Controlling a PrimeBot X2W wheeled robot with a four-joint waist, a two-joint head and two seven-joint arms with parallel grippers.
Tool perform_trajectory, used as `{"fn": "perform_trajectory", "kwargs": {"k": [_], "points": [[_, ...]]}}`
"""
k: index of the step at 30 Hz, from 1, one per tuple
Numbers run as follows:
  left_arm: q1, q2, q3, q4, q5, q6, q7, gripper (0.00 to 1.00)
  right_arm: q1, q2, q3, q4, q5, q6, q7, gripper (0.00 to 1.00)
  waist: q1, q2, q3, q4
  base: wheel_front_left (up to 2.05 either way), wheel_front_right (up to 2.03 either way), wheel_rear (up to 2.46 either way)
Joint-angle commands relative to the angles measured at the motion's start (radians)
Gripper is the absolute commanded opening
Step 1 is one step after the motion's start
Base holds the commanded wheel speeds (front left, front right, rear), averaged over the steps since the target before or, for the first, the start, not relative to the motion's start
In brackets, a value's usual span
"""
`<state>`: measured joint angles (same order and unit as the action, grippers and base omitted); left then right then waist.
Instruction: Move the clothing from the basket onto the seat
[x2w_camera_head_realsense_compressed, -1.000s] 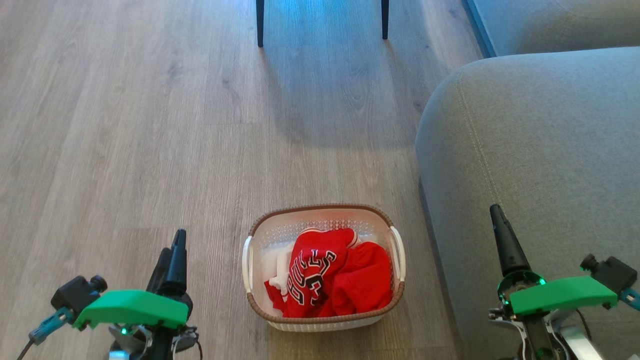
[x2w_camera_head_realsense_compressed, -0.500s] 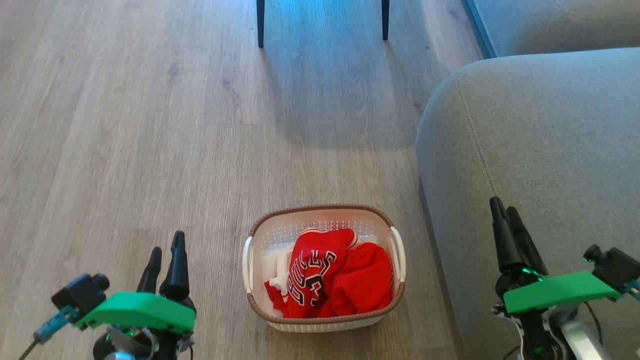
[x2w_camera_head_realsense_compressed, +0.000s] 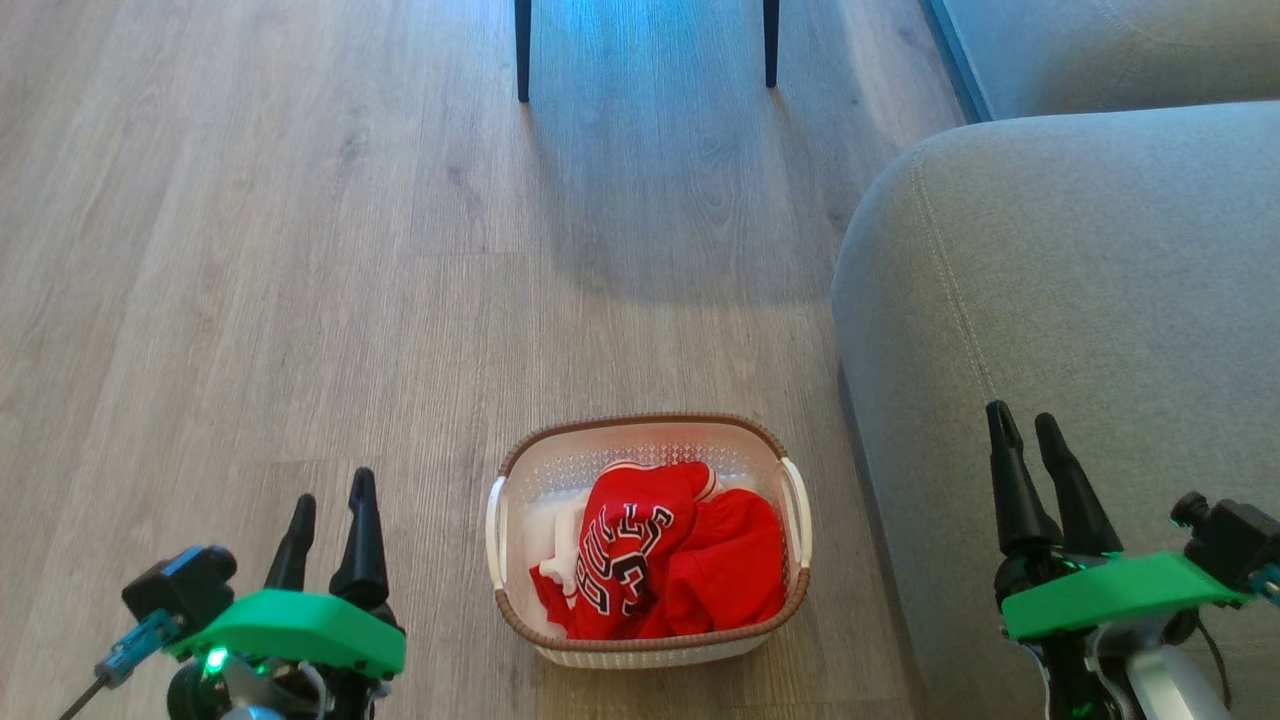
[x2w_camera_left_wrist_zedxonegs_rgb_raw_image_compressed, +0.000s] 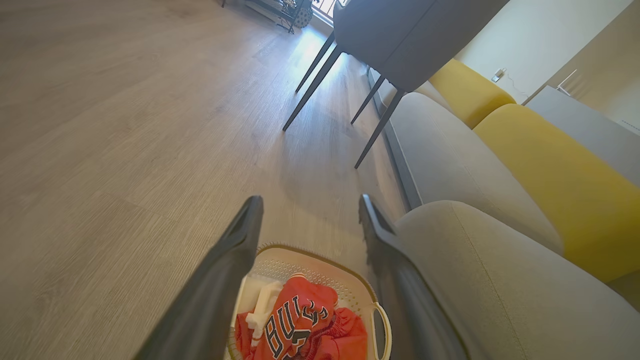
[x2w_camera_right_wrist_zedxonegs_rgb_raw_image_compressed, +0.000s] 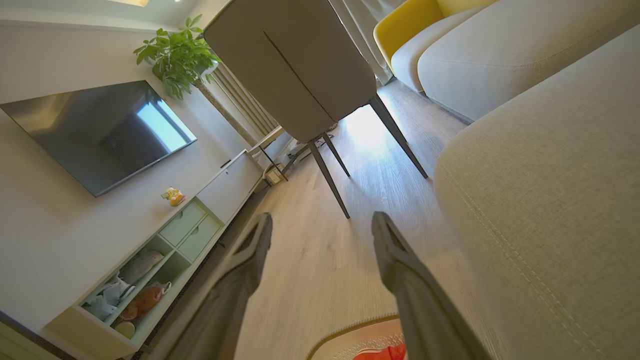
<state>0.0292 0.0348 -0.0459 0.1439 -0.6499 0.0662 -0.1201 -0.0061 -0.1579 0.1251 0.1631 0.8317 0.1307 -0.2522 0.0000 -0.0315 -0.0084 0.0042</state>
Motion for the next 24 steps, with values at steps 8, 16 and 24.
{"fn": "perform_trajectory", "kwargs": {"k": [8,16,24], "points": [[-0.019,0.011,0.012,-0.041,0.121,0.022,-0.039,1.0,-0.018,0.02,-0.031,-0.047,-0.153,0.0,-0.007,1.0,0.0,0.0,0.0,0.002,0.0,0.0,0.0],[-0.015,0.012,0.011,-0.044,0.223,0.029,-0.063,1.0,-0.015,0.04,-0.059,-0.054,-0.273,0.0,-0.007,1.0,0.0,0.0,-0.002,0.004,0.0,0.0,0.0],[-0.012,0.013,0.001,-0.038,0.338,0.036,-0.089,1.0,-0.012,0.063,-0.081,-0.06,-0.4,0.0,-0.008,1.0,0.0,0.0,-0.005,0.004,0.0,0.0,0.0]]}}
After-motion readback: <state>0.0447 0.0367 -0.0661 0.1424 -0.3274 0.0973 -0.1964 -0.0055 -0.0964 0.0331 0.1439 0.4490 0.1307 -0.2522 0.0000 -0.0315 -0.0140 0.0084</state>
